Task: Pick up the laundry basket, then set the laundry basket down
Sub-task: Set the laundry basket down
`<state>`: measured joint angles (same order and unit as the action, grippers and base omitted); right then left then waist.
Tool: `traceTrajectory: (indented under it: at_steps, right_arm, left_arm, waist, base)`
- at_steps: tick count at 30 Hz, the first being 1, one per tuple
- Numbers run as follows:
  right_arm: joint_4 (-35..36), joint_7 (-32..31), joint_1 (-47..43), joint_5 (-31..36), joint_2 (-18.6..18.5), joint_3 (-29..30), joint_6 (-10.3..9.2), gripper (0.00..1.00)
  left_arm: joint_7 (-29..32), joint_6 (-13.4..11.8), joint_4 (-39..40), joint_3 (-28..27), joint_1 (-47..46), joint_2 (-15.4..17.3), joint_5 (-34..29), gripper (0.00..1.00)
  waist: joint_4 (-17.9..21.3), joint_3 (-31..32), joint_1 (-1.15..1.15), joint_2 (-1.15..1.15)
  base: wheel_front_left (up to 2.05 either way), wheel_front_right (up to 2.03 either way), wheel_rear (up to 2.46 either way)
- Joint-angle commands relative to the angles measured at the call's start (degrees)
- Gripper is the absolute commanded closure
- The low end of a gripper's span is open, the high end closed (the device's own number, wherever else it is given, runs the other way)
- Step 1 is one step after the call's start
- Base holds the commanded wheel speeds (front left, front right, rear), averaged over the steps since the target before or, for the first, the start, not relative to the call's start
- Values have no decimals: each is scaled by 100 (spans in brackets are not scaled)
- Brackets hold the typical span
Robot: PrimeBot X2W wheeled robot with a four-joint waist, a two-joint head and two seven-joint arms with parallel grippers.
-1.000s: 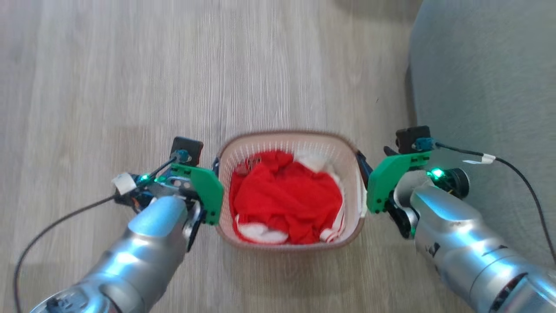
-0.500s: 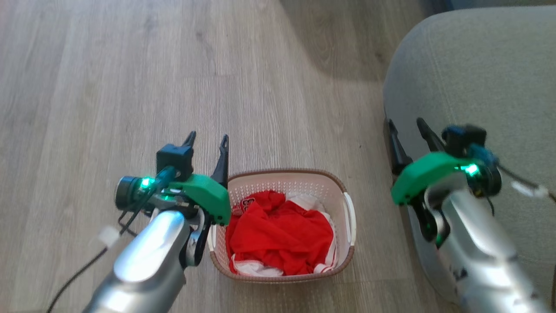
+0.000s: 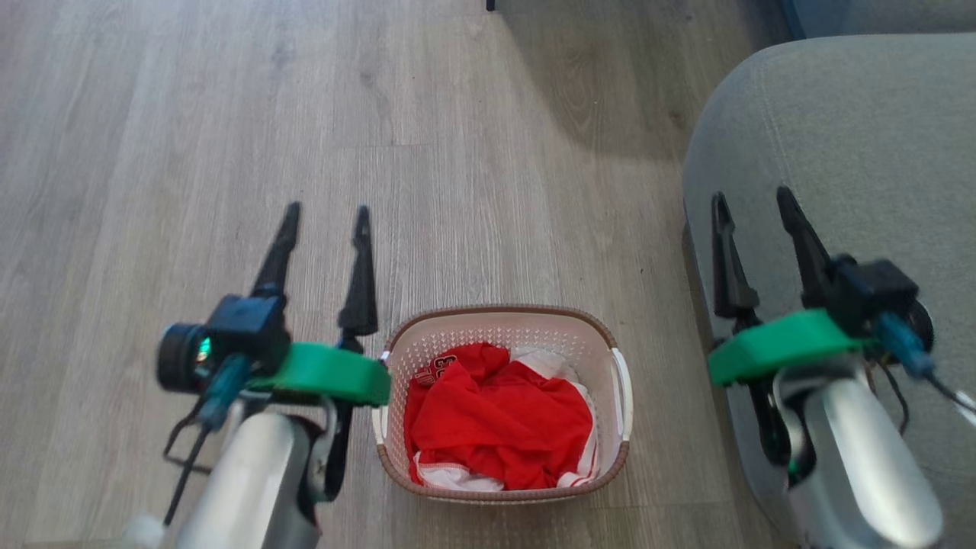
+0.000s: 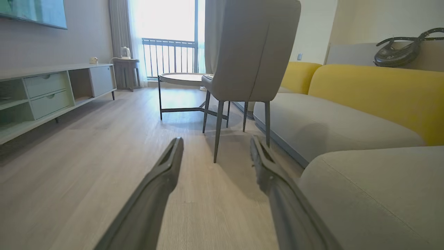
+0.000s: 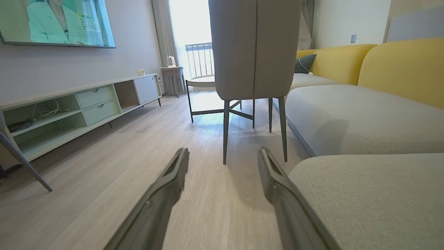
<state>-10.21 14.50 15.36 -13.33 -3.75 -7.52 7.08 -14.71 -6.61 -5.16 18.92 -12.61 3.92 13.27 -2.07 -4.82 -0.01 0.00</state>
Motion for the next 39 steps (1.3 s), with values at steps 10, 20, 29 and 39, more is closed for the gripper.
traceTrajectory:
  at_steps: [10, 20, 29, 39]
  right_arm:
    - [689, 50, -877, 148, 86, 42, 41, 0]
    - [895, 50, -938, 178, 87, 198, 41, 0]
    - [894, 50, -952, 157, 87, 167, 41, 0]
    - [911, 50, -963, 185, 87, 149, 41, 0]
  left_arm:
    - [-29, 209, 225, -523, 503, -100, -359, 0]
    - [-29, 170, 326, -461, 602, -103, -359, 0]
    - [-29, 227, 460, -517, 619, -103, -257, 0]
    - [-29, 277, 402, -520, 644, -103, -130, 0]
  waist:
    - [23, 48, 1, 0]
    - [63, 63, 1, 0]
    - [63, 79, 1, 0]
    - [46, 98, 1, 0]
  base:
    - [0, 0, 0]
    - [0, 0, 0]
    - [0, 0, 0]
    - [0, 0, 0]
